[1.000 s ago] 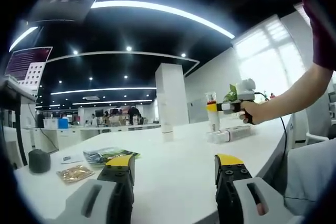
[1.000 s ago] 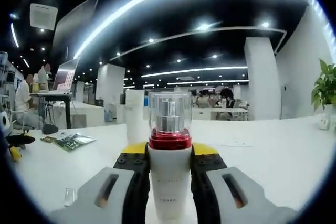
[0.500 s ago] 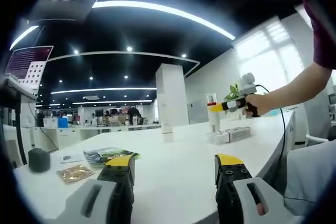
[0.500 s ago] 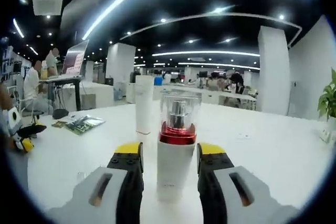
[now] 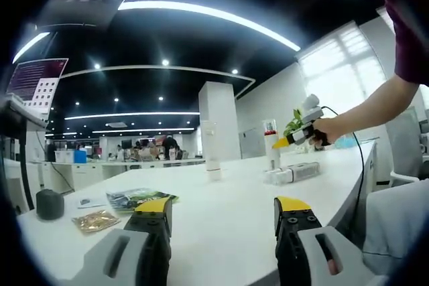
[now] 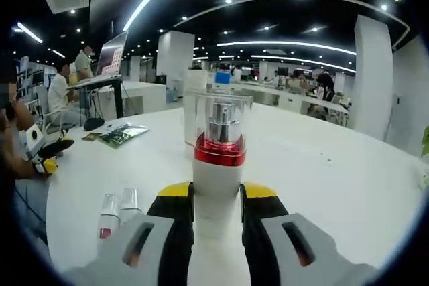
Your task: Arrange the skincare products in the storage area until every visible bottle or jar stands upright without overlapping.
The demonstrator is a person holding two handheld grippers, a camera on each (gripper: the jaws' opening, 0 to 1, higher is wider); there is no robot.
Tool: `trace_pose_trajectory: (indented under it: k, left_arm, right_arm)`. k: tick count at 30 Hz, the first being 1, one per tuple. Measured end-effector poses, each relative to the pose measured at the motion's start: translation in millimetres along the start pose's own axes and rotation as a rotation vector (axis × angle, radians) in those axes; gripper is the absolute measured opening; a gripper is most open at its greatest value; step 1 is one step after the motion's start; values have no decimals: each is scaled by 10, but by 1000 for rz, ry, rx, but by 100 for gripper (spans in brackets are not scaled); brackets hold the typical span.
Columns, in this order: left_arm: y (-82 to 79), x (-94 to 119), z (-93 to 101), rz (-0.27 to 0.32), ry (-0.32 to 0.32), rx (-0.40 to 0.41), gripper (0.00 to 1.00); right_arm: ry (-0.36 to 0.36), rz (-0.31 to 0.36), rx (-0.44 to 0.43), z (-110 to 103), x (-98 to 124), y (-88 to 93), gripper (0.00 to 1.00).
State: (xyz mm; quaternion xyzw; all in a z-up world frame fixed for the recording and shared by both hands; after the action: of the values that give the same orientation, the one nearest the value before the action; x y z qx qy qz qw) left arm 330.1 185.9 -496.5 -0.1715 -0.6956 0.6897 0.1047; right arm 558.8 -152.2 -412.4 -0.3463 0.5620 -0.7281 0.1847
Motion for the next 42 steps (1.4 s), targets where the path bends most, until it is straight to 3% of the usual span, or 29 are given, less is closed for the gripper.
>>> trace_pose_trajectory:
  k: [5,9,18,21,25,29,34,36,37,38,42]
  left_arm:
    - [3,-4,-6,2,-1,1,64]
    - [5,-4,-5,2,1,2,64]
    - [14,-12,9,-12,3,-10,64]
    - [15,-9,9,-16,9,-12,64]
    - [17,-5,10,-17,10,-9,64]
    - [18,-8,4,-18,10,-11,64]
    - [21,-12,0,-18,9,-16,63]
    - [16,-10,-2,-15,7,-14,63]
    - [11,-7,-3,-11,5,-11,63]
    - [10,-6,-3,-11,4,-11,63]
    - [17,-8,-3,-15,3,-15,63]
  right_arm:
    - [95,11,-29,-107,-38,0,25]
    - [227,29,-70,-222,-68,0,25]
    - [297,4,-93,-411,-178,-84,26]
    - [216,44,-131,-472,-156,-108,32]
    - [118,81,-63,-490,-87,-148,42]
    - [43,73,43,-480,-54,-184,44]
    - [-58,54,37,-396,-81,-163,48]
    - [-89,44,78,-351,-91,-124,46]
    - [-96,42,80,-201,-97,-99,43]
    - [-149,48,75,-160,-102,-77,39]
    - [-151,44,115,-157,-135,-51,36]
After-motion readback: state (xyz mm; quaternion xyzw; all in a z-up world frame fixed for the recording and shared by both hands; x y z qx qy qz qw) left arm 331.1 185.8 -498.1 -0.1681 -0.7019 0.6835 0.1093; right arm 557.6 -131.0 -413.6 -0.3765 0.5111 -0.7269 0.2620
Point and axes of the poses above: the point that each gripper's makers call its tool centre point, and the gripper's own axes: x roughly backward along the fingers, z roughly to its right, y roughly out of its underside, the point moved 7 cm from there along x, roughly backward along the fingers
